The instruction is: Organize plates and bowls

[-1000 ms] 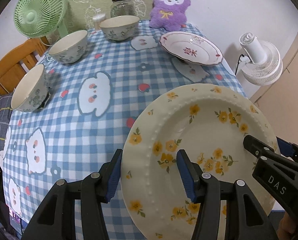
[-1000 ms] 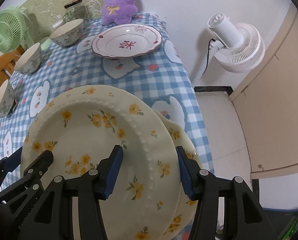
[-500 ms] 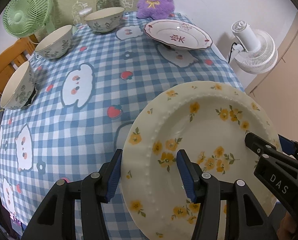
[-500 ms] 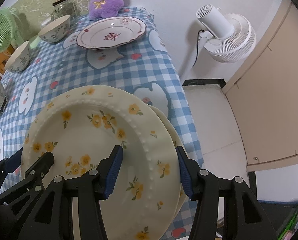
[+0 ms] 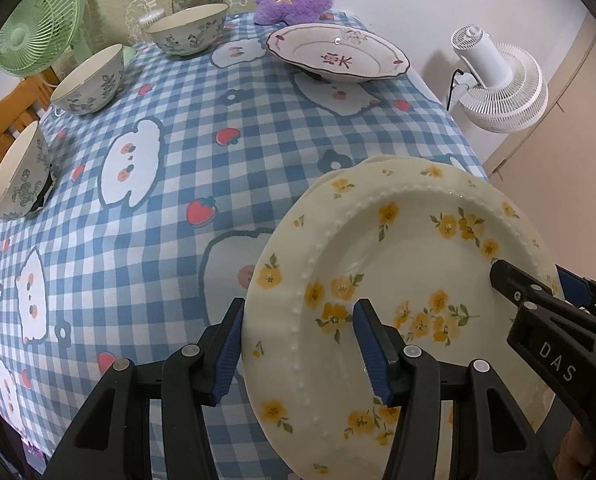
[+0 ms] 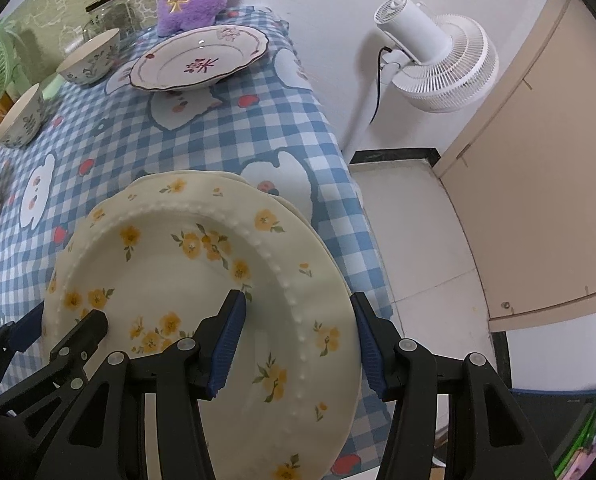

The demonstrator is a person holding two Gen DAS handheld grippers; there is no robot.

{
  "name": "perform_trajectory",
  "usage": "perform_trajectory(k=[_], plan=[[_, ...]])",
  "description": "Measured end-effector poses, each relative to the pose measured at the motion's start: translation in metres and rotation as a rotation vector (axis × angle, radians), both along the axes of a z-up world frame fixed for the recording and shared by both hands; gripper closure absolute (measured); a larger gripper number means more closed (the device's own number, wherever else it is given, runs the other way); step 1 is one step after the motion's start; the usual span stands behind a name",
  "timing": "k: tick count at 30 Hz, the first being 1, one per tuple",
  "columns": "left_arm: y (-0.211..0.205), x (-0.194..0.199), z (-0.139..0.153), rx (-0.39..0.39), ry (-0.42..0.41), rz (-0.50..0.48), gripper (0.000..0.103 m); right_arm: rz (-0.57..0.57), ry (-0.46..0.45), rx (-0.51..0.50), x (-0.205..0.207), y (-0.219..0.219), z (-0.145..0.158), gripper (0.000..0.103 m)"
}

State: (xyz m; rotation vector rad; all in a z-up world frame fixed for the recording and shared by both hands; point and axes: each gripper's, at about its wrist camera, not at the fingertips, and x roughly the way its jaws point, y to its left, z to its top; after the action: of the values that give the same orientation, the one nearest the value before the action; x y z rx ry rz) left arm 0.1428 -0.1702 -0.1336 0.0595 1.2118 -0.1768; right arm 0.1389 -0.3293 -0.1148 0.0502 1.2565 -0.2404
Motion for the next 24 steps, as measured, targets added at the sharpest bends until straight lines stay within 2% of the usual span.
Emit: perform_trajectory(k=[11, 16, 21, 24], plan=[[-0.003, -0.001, -0.001, 0.011, -0.012, 0.028, 0.048, -0.001, -0.028, -0.018, 0.0, 0.0, -0.002, 0.045], [-0.002, -0.003, 0.0, 0.011, -0.029, 0.048, 0.049, 0.055, -0.021, -0.081, 0.002, 0.012, -0.006, 0.043], [-0.003, -0.004, -0.001, 0.02, -0.041, 0.074, 0.05, 0.053, -0.028, -0.07, 0.003, 0.01, -0.007, 0.043], [-0.006, -0.005, -0.001, 0.028, -0.046, 0.083, 0.046, 0.062, -0.033, -0.072, 0.002, 0.01, -0.007, 0.042]])
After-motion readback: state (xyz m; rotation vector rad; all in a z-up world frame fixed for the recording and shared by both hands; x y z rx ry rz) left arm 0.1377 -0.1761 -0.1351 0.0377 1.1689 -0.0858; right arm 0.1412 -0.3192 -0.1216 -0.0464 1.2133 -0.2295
